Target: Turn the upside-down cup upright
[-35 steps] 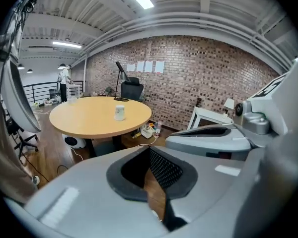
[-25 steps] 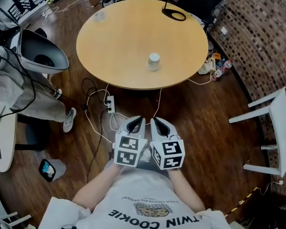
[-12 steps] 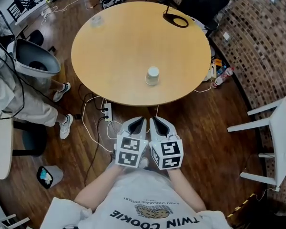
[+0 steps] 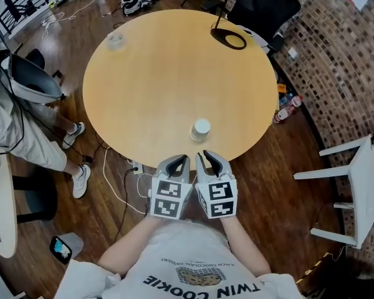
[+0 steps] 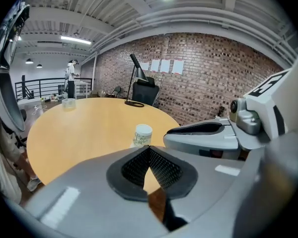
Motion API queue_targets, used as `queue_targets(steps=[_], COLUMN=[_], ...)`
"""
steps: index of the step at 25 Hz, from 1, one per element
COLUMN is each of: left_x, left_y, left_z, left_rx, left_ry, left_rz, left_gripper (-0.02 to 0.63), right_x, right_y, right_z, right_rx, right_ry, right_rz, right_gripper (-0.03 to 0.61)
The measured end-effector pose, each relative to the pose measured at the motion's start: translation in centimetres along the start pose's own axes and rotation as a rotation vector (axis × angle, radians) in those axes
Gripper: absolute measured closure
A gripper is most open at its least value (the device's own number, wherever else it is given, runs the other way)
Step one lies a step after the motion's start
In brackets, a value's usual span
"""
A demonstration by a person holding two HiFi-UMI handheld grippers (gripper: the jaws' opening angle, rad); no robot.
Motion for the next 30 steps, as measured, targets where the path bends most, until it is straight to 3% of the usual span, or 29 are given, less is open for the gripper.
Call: queue_targets(steps=[7, 16, 24, 30], left_x=[-3.2, -5.7, -7.1, -7.4], left_y=[2.5, 3.6, 3.6, 3.9], left_z=[3.3, 5.5, 6.5, 6.3], left_rx=[0.000, 0.013, 0.080, 0.085], left_ry=[-0.029, -0.003, 0.053, 0.058], left_rz=[-0.008, 0.023, 0.027, 0.018], left_gripper=[0.612, 0.612, 0.612, 0.612], right_x=[-5.3, -9.4, -10.4, -10.2], right_y=[2.2, 2.3, 1.4, 1.8], right_z=[-2.5, -3.3, -3.7, -4.0], right_rx=[0.203, 0.476, 0.544, 0.503], right_ry=[-0.048, 0.048, 0.093, 0.104], right_rz=[0.085, 0.295, 0.378, 0.378], right_gripper=[0.500, 0.495, 0.511, 0.561])
Point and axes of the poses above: the fingertips, and each gripper's own axes: x backward along the fingers, z to its left, y out of its top, the point moved 6 cm from there along x, backward along the fingers, and after that the axes turned 5 degrees about y, right-handed, at the moved point
